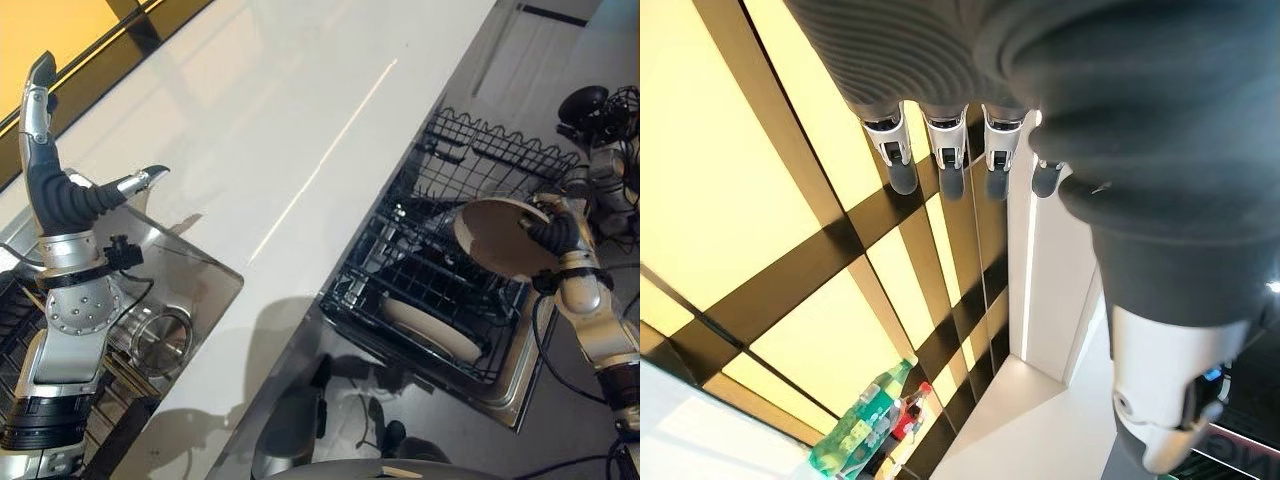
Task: Pick up plates and place into dishwasher.
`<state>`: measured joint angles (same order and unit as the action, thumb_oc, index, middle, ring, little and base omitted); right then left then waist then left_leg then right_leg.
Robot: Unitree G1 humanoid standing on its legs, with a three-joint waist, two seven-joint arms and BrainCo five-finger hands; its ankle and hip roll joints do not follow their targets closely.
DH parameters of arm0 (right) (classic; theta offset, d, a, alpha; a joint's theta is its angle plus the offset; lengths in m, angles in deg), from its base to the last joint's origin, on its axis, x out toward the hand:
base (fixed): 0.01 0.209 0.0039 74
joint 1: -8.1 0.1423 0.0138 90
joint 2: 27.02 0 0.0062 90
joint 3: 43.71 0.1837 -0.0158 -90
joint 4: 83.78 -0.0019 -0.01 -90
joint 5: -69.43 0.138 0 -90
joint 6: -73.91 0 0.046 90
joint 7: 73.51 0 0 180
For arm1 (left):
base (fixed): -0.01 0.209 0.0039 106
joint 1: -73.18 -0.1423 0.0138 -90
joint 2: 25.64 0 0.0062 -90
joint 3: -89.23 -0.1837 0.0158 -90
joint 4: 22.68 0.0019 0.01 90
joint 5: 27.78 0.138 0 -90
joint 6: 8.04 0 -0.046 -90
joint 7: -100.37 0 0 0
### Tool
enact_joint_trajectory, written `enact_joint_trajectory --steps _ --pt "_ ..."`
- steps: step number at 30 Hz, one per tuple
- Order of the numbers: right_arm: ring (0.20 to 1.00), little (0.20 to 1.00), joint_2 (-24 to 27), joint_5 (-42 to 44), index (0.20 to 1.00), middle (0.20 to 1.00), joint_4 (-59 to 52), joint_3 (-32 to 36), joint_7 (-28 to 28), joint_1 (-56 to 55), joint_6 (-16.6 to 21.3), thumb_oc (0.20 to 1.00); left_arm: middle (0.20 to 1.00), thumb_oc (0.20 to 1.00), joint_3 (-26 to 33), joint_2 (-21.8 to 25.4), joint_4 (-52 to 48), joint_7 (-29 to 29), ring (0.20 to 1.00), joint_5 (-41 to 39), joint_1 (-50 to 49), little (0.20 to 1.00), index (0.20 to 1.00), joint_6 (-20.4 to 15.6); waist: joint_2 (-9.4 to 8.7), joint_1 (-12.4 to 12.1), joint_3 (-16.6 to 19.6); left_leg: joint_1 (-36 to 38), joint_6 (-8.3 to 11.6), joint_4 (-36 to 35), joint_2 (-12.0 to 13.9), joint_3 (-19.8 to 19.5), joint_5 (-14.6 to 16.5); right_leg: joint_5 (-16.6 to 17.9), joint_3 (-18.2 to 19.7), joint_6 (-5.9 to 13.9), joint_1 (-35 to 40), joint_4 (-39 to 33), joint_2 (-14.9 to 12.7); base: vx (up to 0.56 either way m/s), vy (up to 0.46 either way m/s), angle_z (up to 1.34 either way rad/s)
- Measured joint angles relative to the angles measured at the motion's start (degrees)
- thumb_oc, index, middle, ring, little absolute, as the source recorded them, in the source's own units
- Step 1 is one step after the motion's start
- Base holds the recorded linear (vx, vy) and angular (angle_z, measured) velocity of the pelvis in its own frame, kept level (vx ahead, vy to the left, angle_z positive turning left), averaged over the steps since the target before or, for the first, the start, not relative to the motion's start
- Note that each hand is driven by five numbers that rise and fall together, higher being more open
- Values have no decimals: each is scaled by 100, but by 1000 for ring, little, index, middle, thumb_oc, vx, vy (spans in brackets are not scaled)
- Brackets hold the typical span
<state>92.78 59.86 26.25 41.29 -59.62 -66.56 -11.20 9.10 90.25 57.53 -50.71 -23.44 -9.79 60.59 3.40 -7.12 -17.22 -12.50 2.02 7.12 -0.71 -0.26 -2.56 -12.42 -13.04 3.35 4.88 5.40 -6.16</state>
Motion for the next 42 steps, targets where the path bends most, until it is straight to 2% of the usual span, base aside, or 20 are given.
enact_joint_trajectory --steps 4,12,13,15,16,17,18,23,24,26,27,36,42 --pt "200 200 0 136 200 200 254 -253 -263 309 64 200 1000 1000 -233 94 26 102 1000 123 153 1000 1000 97 10 1 -150 -11 0 -11 8 11 0 3 3 4 -28 0 -3 -28 4 -3" --pt "200 200 0 300 200 200 665 -621 -785 681 166 200 1000 1000 -270 119 36 280 1000 166 339 1000 1000 200 127 -5 -265 -10 -7 -82 8 19 -5 2 -11 7 -91 73 -11 -15 10 0" --pt "200 200 2 299 200 200 712 -677 -852 724 174 200 1000 1000 -337 120 64 330 1000 167 357 1000 1000 200 188 -5 -296 -9 -13 -86 43 22 -9 -2 -10 14 -172 234 3 -86 57 -7" --pt "200 200 8 299 200 200 765 -714 -944 808 199 200 1000 1000 -556 93 203 402 1000 175 455 1000 1000 203 406 24 -407 -4 -78 -107 153 28 -54 -75 1 120 -621 1066 -19 -70 46 -15" --pt "200 200 20 302 200 200 786 -704 -924 882 241 200 1000 1000 -649 85 274 441 1000 175 509 1000 1000 217 498 24 -479 4 -85 -114 197 46 -64 -286 -18 117 -891 1354 -81 -51 28 -23" --pt "200 200 19 309 200 200 814 -736 -939 992 270 200 1000 1000 -659 80 303 490 1000 176 544 1000 1000 218 442 -6 -517 -6 -80 -108 141 142 -64 -171 -17 87 -921 867 -184 -48 17 -3" --pt "200 200 36 345 200 200 875 -770 -945 1118 287 200 1000 1000 -686 14 308 534 1000 182 571 1000 1000 224 475 48 -570 -46 -63 -90 92 124 -100 77 -109 65 -830 705 -184 -67 13 3" --pt "200 200 16 474 200 200 1139 -848 -820 1344 332 200 1000 1000 -827 25 313 630 1000 308 697 1000 1000 265 497 124 -595 -133 -51 -96 70 138 -113 68 -134 63 -938 774 -222 -62 7 6" --pt "285 285 5 494 285 285 1220 -870 -777 1396 334 285 1000 1000 -869 31 313 645 1000 349 778 1000 1000 284 493 125 -598 -136 -54 -97 42 147 -111 51 -134 90 -963 816 -260 -37 8 4" --pt "937 937 -21 579 937 937 1255 -876 -695 1447 333 937 1000 1000 -869 66 313 664 1000 364 939 1000 1000 339 472 117 -642 -145 -59 -96 24 151 -113 45 -134 99 -977 835 -278 0 0 0" --pt "1000 1000 -37 577 1000 1000 1254 -884 -668 1473 332 1000 1000 1000 -869 103 313 681 1000 364 969 1000 1000 358 467 125 -669 -145 -59 -96 29 151 -113 45 -134 99 -983 850 -273 0 0 0" --pt "1000 1000 -318 575 1000 1000 1235 -880 -578 908 82 1000 1000 1000 -866 102 312 709 1000 382 934 1000 1000 394 479 147 -710 -37 -76 -98 26 164 -124 45 -128 98 -894 892 -281 0 0 0" --pt "1000 1000 -523 687 1000 1000 650 -53 -63 449 36 1000 1000 1000 -837 87 307 706 1000 387 672 1000 1000 422 479 237 -710 124 -79 -110 48 213 -126 46 -24 98 -817 946 -273 -4 -3 -6"
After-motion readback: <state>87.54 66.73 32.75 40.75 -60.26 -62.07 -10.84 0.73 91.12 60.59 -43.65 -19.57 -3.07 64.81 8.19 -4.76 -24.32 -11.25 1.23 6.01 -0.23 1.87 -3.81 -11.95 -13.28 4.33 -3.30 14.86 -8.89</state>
